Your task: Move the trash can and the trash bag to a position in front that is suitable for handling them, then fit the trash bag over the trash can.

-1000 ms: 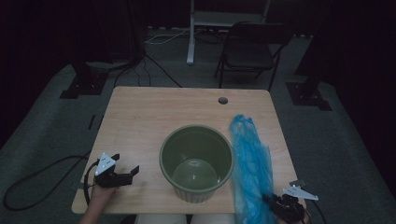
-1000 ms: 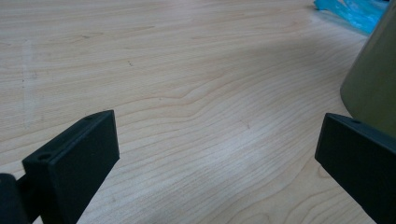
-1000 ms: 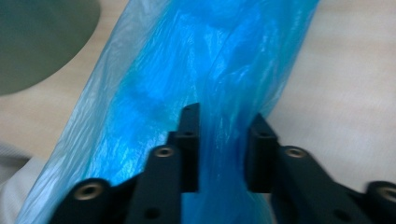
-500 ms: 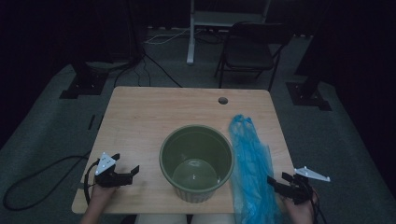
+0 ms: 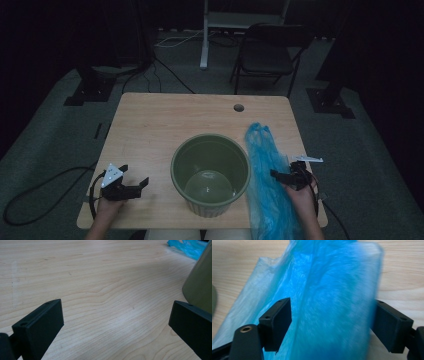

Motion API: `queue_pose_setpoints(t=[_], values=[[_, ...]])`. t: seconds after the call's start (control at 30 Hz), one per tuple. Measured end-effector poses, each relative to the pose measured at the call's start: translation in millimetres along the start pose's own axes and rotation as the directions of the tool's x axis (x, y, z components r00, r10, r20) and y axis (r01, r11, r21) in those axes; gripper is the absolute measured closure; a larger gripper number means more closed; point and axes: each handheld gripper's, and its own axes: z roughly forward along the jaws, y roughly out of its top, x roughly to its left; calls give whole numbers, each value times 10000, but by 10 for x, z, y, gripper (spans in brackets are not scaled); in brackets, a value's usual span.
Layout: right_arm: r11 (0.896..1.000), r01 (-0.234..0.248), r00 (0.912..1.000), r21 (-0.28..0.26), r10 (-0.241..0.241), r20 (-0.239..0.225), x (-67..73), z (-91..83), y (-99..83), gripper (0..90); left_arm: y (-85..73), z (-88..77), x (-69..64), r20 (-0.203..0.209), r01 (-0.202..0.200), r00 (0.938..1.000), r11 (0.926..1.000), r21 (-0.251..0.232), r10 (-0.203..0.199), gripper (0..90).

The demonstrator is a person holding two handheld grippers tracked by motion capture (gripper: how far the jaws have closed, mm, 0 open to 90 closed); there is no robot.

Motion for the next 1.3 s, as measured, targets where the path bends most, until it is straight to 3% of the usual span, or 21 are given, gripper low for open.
queue_pose_setpoints(t=[0.1,0.2,0.23,0.33,0.37,0.4,0.43,0.47,0.5,0.53,0.63,0.7,0.73,0.87,1.03,1.07,1.1,1.2,1.23,1.27,1.3], values=[[9999,164,9997,27,-165,157,45,71,-10,203,1,-5,5,-11,12,10000,10000,-18,-12,2],[9977,677,9964,1,-676,516,137,117,-14,203,1,-5,13,0,47,10000,10000,-21,-47,2],[9944,1057,9908,66,-1059,848,183,134,-23,203,-1,-3,12,-4,34,10000,10000,-9,-34,2],[9873,1570,9779,252,-1590,1355,264,166,-36,207,-3,-4,8,-14,6,10000,10000,7,-6,2],[9847,1726,9751,230,-1741,1376,287,176,-30,279,-2,-5,7,-29,0,10000,10000,2,0,2],[9847,1726,9751,230,-1741,1376,287,176,-30,279,-2,-6,8,-16,13,10000,10000,-10,-14,2],[9806,1949,9737,216,-1961,1160,311,164,-9,506,-2,-6,9,-19,21,10000,10000,-16,-21,2],[9806,1949,9737,216,-1961,1160,311,164,-9,506,-2,-5,8,-25,23,10000,10000,-15,-23,2],[9744,2233,9701,268,-2248,911,354,172,11,663,-3,-3,6,-19,20,10000,10000,-8,-20,2],[9744,2233,9701,268,-2248,911,354,172,11,663,-4,-2,5,10,14,10000,10000,-19,-14,2],[9688,2441,9667,435,-2466,681,409,200,52,874,-6,7,-6,24,-33,10000,10000,23,33,2],[9764,2117,9767,424,-2129,268,399,219,90,896,-6,6,-9,46,-18,10000,10000,16,18,2],[9764,2117,9767,424,-2129,268,399,219,90,896,-5,5,-9,71,-16,10000,10000,-3,16,2],[9861,1586,9869,-500,-1598,-217,389,53,138,897,-10,4,2,54,-1,10000,10000,10,1,2],[9818,1113,9917,-1541,-1198,-471,353,-271,245,897,-8,0,4,14,-30,10000,10000,0,30,2],[9722,851,9926,-2180,-1017,-662,333,-462,302,897,-8,-1,4,10,-26,10000,10000,-12,26,2],[9722,851,9926,-2180,-1017,-662,333,-462,302,897,-8,0,4,-1,3,10000,10000,-13,-3,2],[9549,661,9918,-2896,-946,-854,328,-692,369,897,-6,4,3,-2,18,10000,10000,-11,-18,2],[9549,661,9918,-2896,-946,-854,328,-692,369,897,-6,4,3,-2,18,10000,10000,-11,-18,2],[9457,602,9911,-3193,-946,-935,330,-769,390,897,-3,5,-2,-20,-18,10000,10000,-13,18,2],[9248,550,9901,-3765,-992,-992,356,-959,439,897,-3,6,-3,-17,-12,10000,10000,-17,12,2]])
